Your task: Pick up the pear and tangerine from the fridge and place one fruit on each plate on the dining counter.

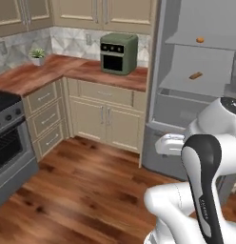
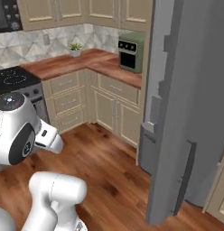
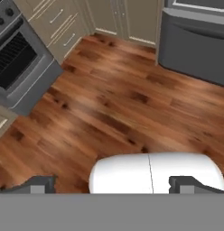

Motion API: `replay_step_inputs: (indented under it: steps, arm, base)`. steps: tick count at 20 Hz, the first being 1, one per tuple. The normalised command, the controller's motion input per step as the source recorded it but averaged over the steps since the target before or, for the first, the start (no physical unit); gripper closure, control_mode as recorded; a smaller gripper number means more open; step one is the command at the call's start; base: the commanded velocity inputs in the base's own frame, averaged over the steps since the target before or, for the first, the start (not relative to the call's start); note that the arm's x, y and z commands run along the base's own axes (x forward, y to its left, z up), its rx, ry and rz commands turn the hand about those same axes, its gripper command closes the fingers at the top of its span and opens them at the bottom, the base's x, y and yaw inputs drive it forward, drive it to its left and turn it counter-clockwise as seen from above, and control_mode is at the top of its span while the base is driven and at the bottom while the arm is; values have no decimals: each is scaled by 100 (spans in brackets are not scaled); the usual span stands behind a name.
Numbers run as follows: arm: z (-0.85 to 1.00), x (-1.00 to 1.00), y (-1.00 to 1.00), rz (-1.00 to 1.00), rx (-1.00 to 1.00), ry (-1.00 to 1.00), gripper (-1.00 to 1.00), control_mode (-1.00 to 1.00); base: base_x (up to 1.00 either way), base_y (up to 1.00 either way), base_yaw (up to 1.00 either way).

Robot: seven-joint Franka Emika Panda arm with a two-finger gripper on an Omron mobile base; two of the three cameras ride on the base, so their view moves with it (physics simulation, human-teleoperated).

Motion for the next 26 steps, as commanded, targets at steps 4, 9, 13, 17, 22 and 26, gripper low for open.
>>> replay_step_inputs:
  steps: [4,9,13,17,22,26]
  arm:
    - [0,0,0,0,0,0,-100,100]
    - [0,0,0,0,0,0,-100,100]
    - [0,0,0,0,0,0,-100,100]
    - [0,0,0,0,0,0,-100,100]
    - [0,0,0,0,0,0,-100,100]
    - [0,0,0,0,0,0,-100,100]
  base:
    - [66,39,-42]
    - [69,30,-42]
    - [69,24,-43]
    - [74,20,-41]
    - [79,23,-40]
    - [74,29,-40]
